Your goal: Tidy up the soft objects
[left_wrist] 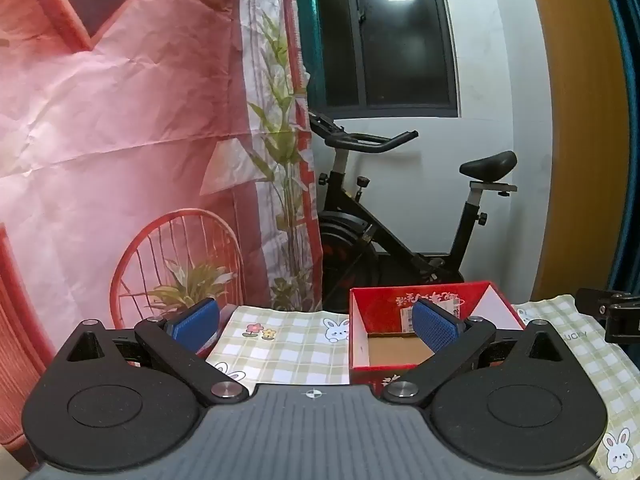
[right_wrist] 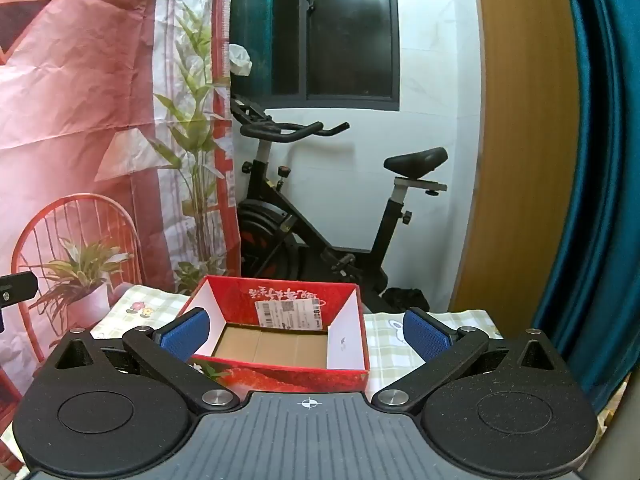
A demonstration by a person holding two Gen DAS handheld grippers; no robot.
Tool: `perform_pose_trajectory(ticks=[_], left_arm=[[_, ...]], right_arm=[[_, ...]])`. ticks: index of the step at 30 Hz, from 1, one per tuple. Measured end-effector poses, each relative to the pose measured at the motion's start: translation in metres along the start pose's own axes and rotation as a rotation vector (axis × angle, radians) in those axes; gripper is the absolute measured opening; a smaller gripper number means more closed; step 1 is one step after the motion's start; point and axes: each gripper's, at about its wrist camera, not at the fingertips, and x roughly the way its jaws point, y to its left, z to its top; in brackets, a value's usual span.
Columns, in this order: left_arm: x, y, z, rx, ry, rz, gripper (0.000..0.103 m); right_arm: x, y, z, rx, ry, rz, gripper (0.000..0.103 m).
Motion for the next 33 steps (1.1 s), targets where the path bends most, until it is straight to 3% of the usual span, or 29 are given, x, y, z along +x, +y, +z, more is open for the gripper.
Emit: perform_pose_trajectory(ticks=[4, 11, 33], left_arm=[[0.004, 0.012, 0.000, -0.022, 0.014, -0.016, 0.103], [0.000, -0.002, 0.000, 0.052, -0.013, 0.028, 0.103], [0.001, 0.000, -0.002, 0.038, 0.000, 0.040, 0.103]], right_arm=[[0.000, -0.001, 0.000, 0.000, 0.002, 0.000, 0.103], [0.000, -0.002, -0.001, -0.001, -0.001, 0.000, 0.103], [0.002, -0.003, 0.000, -0.001, 0.003, -0.003, 0.103]])
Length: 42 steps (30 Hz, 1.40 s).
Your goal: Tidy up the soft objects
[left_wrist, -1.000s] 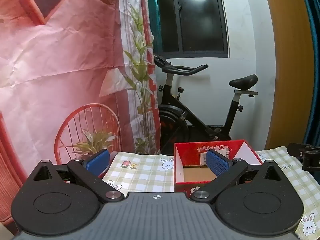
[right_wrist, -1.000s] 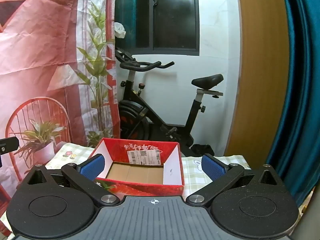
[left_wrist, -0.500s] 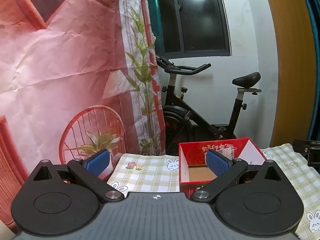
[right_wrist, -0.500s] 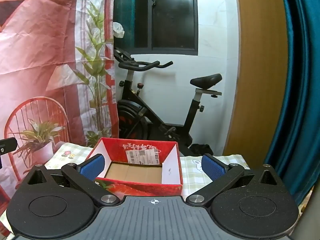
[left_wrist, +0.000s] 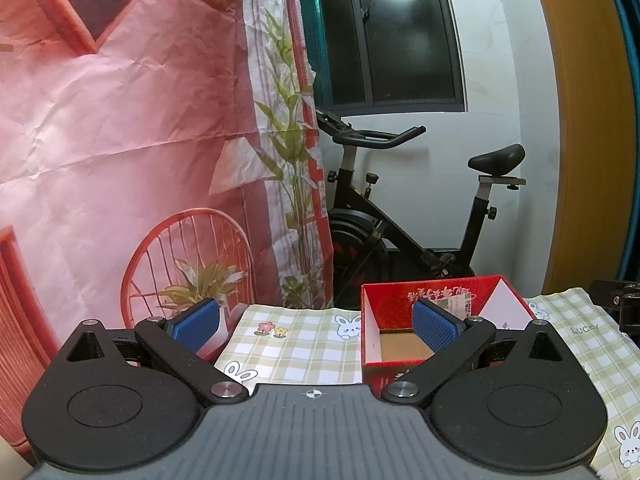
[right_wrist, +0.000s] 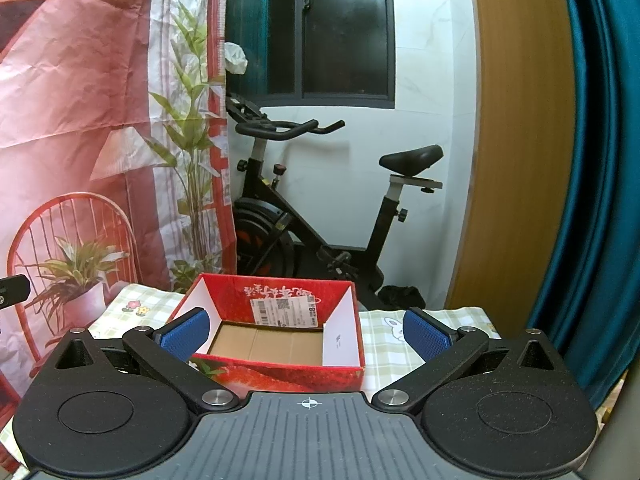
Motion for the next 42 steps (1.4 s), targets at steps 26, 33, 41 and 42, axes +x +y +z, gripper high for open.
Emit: perform_pose_trajectory(ticks=[26, 33, 41, 42], left_arm=[[-0.0016, -0.0005, -0.0006, -0.012, 0.008, -0.003, 0.103], [-0.0016, 0.0000, 0.0001, -0.015, 0.014, -0.003, 0.103], [-0.0018, -0.0006, 0.0007, -0.018, 0.016, -0.003, 0.103], [-0.0019, -0.0006, 0.0007, -0.018, 0.016, -0.004, 0.103]], right_arm=[[0.0019, -0.0019, -0.0003, -0.001, 0.004, -0.001, 0.103], [0.0019, -0.0020, -0.0003, -0.002, 0.004, -0.002, 0.103], [0.0020, -0.0019, -0.0003, -0.002, 0.006, -0.002, 0.103], [0.0020, -0.0019, -0.0003, -0.002, 0.006, -0.002, 0.103]])
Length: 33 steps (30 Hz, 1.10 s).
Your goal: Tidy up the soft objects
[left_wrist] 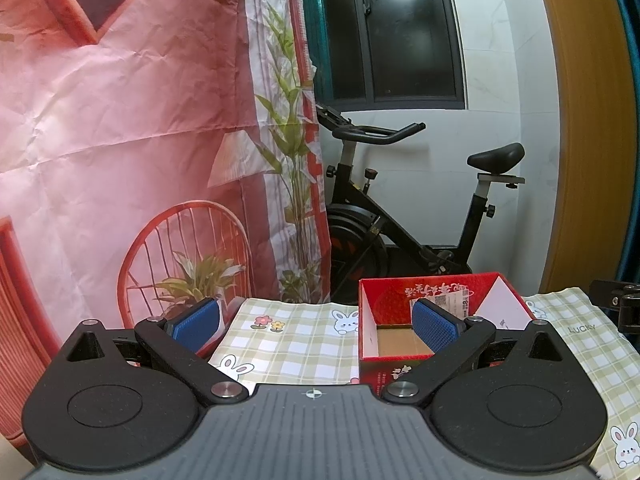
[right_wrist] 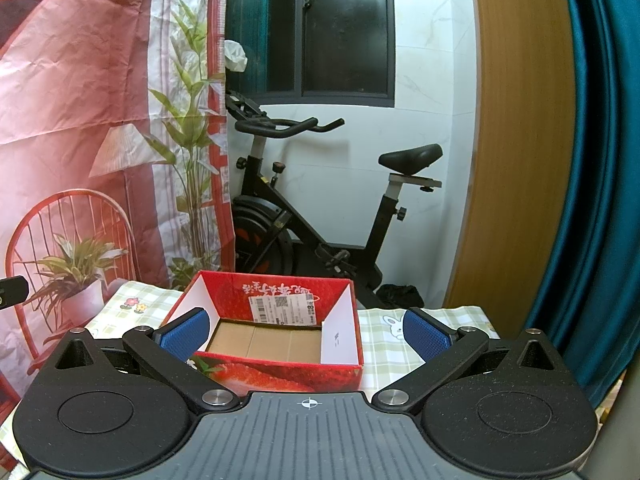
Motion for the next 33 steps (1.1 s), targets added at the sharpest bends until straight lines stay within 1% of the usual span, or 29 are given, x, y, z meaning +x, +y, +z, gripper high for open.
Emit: perform_pose_trajectory(ticks=[21, 22, 23, 26, 28, 29, 33], left_arm=[[0.007, 0.002, -0.003, -0.015, 0.027, -0.007, 0.103], [0.008, 0.002, -0.004, -0.015, 0.029, -0.013, 0.103], [0.010, 0.003, -0.006, -0.018, 0.031, -0.021, 0.103], [0.016, 0.004, -0.013, -0.025, 0.040, -0.030, 0.103], [0.024, 0.006, -0.019, -0.033, 0.056, -0.037, 0.103], [0.028, 0.006, -0.023, -0.036, 0.065, -0.041, 0.103], [0.042, 0.004, -0.037, -0.029, 0.101, -0.047, 0.103]], right_arm=[[0.002, -0.002, 0.001, 0.006, 0.000, 0.003, 0.103], [0.003, -0.004, -0.001, 0.014, -0.005, 0.017, 0.103], [0.007, -0.008, -0.014, 0.017, -0.005, 0.019, 0.103], [0.012, -0.015, -0.029, 0.036, -0.021, 0.059, 0.103], [0.014, -0.018, -0.040, 0.022, -0.045, 0.094, 0.103], [0.017, -0.018, -0.045, 0.015, -0.048, 0.099, 0.103], [0.030, -0.014, -0.064, 0.021, -0.010, 0.093, 0.103]])
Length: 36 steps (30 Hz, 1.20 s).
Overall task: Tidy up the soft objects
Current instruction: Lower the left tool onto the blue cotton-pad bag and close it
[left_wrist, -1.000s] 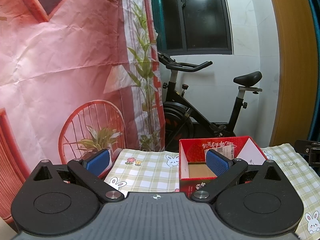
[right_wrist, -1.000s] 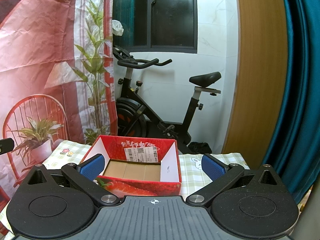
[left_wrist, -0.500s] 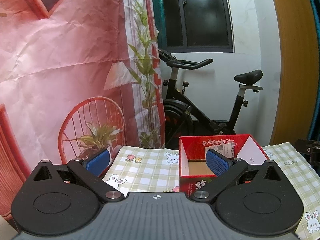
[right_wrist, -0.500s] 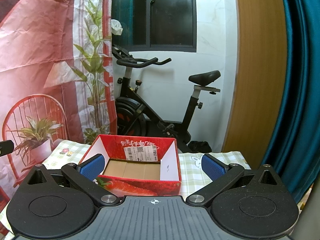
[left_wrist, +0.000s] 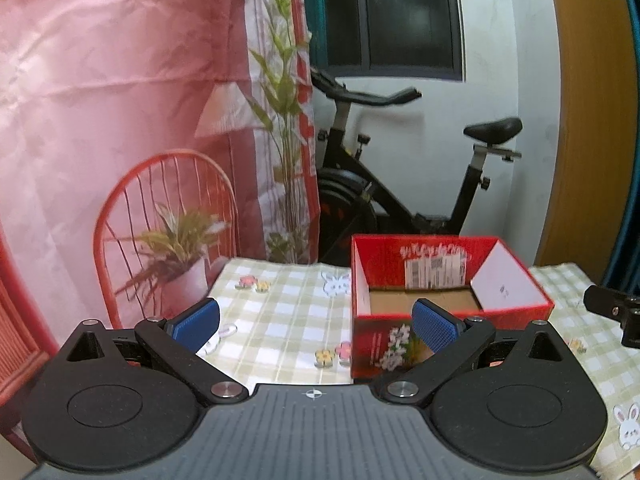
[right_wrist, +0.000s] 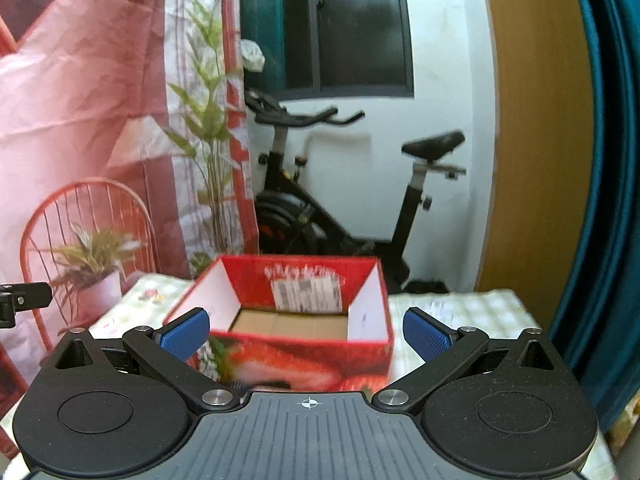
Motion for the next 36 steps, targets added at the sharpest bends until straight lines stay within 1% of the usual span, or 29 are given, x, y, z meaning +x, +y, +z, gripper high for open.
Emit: perform_pose_trajectory(ticks=[2, 7, 9, 13, 16, 19, 21, 23, 24, 26, 28, 30, 32, 34, 35, 36], left_arm=[[0.006, -0.001, -0.007, 0.010, 0.013, 0.003, 0.103], [0.017, -0.005, -0.023, 0.035, 0.033, -0.004, 0.103], [0.019, -0.005, -0.028, 0.030, 0.017, -0.017, 0.103], [0.021, -0.010, -0.038, 0.042, -0.011, -0.022, 0.103], [0.027, -0.011, -0.042, 0.024, 0.018, -0.044, 0.103], [0.036, -0.012, -0.049, 0.018, 0.060, -0.049, 0.103], [0.041, -0.011, -0.054, 0.017, 0.085, -0.081, 0.103], [0.047, -0.009, -0.060, -0.002, 0.114, -0.122, 0.103], [0.049, -0.009, -0.062, -0.004, 0.131, -0.130, 0.103], [0.054, -0.013, -0.068, 0.017, 0.143, -0.128, 0.102], [0.059, -0.014, -0.073, 0.037, 0.152, -0.129, 0.099], [0.063, -0.016, -0.075, 0.035, 0.174, -0.153, 0.094], [0.068, -0.017, -0.077, 0.029, 0.197, -0.176, 0.088], [0.074, -0.019, -0.082, 0.026, 0.219, -0.199, 0.078], [0.076, -0.020, -0.084, 0.018, 0.237, -0.217, 0.075], [0.079, -0.020, -0.086, 0.007, 0.254, -0.238, 0.068]], right_arm=[[0.007, 0.001, -0.011, 0.012, 0.019, 0.018, 0.103], [0.024, 0.006, -0.037, 0.004, 0.111, 0.035, 0.103], [0.030, 0.012, -0.043, -0.021, 0.143, 0.038, 0.103], [0.035, 0.025, -0.056, -0.086, 0.173, 0.007, 0.103], [0.039, 0.025, -0.062, -0.058, 0.196, 0.032, 0.103], [0.043, 0.022, -0.068, -0.036, 0.218, 0.050, 0.102], [0.046, 0.020, -0.073, -0.031, 0.230, 0.058, 0.099], [0.049, 0.018, -0.078, -0.025, 0.247, 0.067, 0.091], [0.051, 0.016, -0.081, -0.021, 0.253, 0.073, 0.089], [0.056, 0.014, -0.087, -0.011, 0.275, 0.091, 0.081], [0.060, 0.014, -0.093, -0.007, 0.292, 0.105, 0.076], [0.062, 0.015, -0.099, -0.011, 0.308, 0.117, 0.071], [0.065, 0.016, -0.103, -0.018, 0.321, 0.134, 0.063], [0.068, 0.018, -0.106, -0.022, 0.335, 0.154, 0.059], [0.069, 0.019, -0.108, -0.023, 0.341, 0.163, 0.058], [0.071, 0.019, -0.109, -0.024, 0.348, 0.169, 0.058]])
